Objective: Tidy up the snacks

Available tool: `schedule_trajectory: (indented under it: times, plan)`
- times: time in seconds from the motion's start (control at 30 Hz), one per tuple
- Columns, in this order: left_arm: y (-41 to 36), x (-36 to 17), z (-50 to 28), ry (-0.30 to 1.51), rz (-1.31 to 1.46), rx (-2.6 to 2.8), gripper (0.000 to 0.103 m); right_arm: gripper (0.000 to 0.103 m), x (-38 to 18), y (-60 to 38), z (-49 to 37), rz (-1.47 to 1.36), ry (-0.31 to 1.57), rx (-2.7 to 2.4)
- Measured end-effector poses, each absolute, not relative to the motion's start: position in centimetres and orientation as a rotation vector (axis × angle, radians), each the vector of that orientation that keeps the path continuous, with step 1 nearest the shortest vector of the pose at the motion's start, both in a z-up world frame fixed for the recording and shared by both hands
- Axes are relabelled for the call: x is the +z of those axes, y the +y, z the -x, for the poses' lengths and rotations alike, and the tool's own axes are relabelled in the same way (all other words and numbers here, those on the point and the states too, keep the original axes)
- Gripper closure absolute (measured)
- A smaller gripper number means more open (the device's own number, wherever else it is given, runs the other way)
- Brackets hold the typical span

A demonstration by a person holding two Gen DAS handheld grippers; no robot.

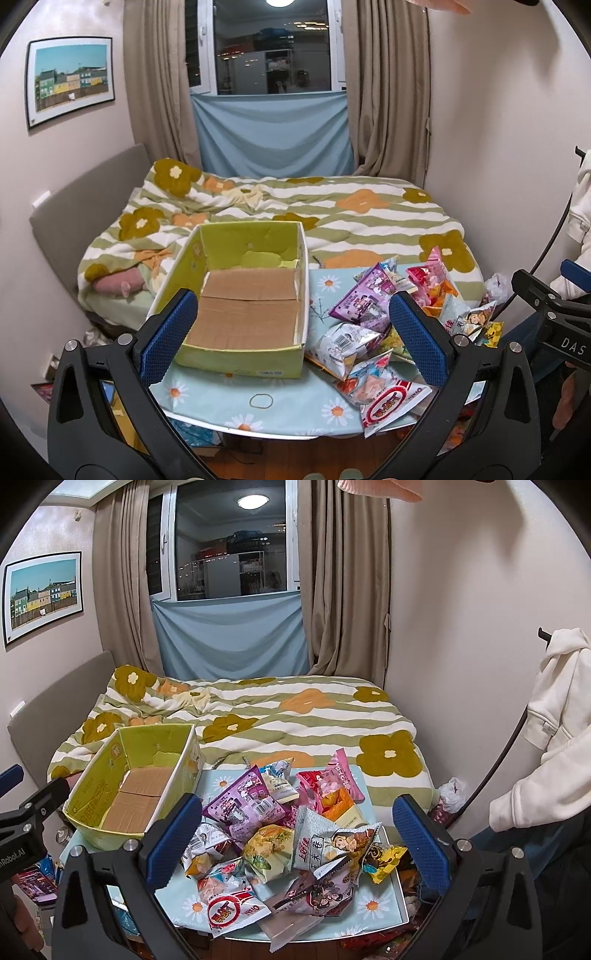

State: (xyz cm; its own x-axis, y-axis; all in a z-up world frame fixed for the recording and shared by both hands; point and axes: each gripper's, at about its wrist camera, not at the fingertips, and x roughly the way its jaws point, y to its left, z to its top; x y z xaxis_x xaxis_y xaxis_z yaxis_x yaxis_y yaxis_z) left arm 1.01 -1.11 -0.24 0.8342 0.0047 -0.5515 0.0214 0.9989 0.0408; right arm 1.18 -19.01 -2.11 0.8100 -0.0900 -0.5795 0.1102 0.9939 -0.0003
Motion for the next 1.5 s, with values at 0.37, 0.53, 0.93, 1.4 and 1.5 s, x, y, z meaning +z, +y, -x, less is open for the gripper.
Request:
schedule_trajectory:
  times: [0.37, 0.53, 0.93, 1.4, 1.5]
  plan:
    - [-1.2, 0.0, -1.0, 0.584, -0.047, -0.013, 0.000, 0.000, -2.0, -18.9, -1.0, -0.036, 0.614, -0.108]
    - [-1.1, 0.2, -1.1, 0.585, -0.050, -0.017, 0.000, 0.000, -2.0, -18.9, -1.1, -0.037, 0.614, -0.109]
    - [-0.5, -3.8, -3.8, 0.771, -0.013, -0.128, 0.000, 0.000, -3.6, -19.9, -0.7, -0.091, 0.696, -0.147]
    - [-6.5, -18.3, -7.8, 1.114, 0.128, -0.156, 0.000, 0.000, -16.1, -26.1, -2.1, -0.327, 0.947, -0.123]
    - [-7.5, -20.7, -8.6, 1.171, 0.170, -0.137, 0.000, 0.000, -17.8, -26.9, -3.2, -0.359, 0.982, -0.086]
